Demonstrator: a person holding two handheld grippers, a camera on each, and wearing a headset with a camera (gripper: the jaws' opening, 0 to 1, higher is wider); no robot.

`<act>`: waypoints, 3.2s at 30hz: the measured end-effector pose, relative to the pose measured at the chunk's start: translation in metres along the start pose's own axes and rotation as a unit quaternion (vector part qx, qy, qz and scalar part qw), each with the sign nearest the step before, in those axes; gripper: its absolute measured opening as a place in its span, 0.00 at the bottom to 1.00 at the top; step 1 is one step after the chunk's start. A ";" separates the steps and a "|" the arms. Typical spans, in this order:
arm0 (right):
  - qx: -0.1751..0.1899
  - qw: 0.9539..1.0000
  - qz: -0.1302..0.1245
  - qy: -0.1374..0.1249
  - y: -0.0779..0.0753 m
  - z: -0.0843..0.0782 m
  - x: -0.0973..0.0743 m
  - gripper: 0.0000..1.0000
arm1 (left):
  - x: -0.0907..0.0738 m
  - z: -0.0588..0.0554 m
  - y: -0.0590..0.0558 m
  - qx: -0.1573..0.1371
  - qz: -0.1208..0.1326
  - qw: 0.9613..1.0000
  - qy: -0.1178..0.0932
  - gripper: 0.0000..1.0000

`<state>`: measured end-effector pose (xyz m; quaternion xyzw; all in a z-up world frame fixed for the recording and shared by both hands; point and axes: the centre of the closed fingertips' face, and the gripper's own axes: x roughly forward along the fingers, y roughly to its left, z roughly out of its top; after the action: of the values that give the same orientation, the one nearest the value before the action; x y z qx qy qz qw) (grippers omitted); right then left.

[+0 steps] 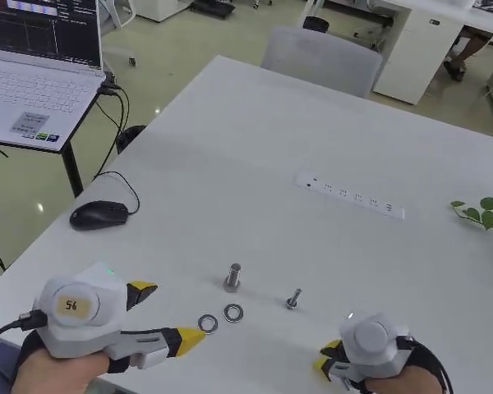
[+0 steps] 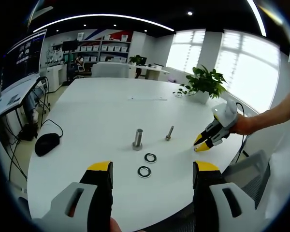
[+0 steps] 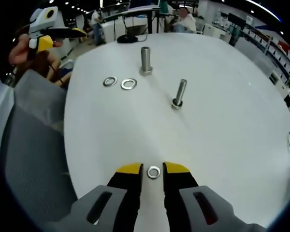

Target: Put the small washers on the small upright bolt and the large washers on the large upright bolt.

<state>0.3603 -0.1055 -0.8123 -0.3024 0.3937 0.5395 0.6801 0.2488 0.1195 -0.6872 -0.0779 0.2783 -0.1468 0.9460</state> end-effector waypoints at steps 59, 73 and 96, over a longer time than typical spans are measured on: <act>0.005 1.000 -0.018 0.025 0.007 -0.007 0.010 0.14 | 0.006 0.000 -0.007 0.005 -0.005 1.000 0.007 0.66; -0.001 1.000 -0.017 0.003 0.002 0.021 0.005 0.14 | 0.002 -0.002 -0.002 0.002 -0.002 1.000 0.006 0.66; -0.052 0.997 -0.038 -0.045 -0.042 0.112 -0.010 0.14 | 0.000 0.001 0.003 0.001 0.001 1.000 0.003 0.66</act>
<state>0.4237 -0.0262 -0.7476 -0.3272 0.3225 0.5462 0.7004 0.2502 0.1220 -0.6870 -0.0762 0.2813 -0.1464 0.9453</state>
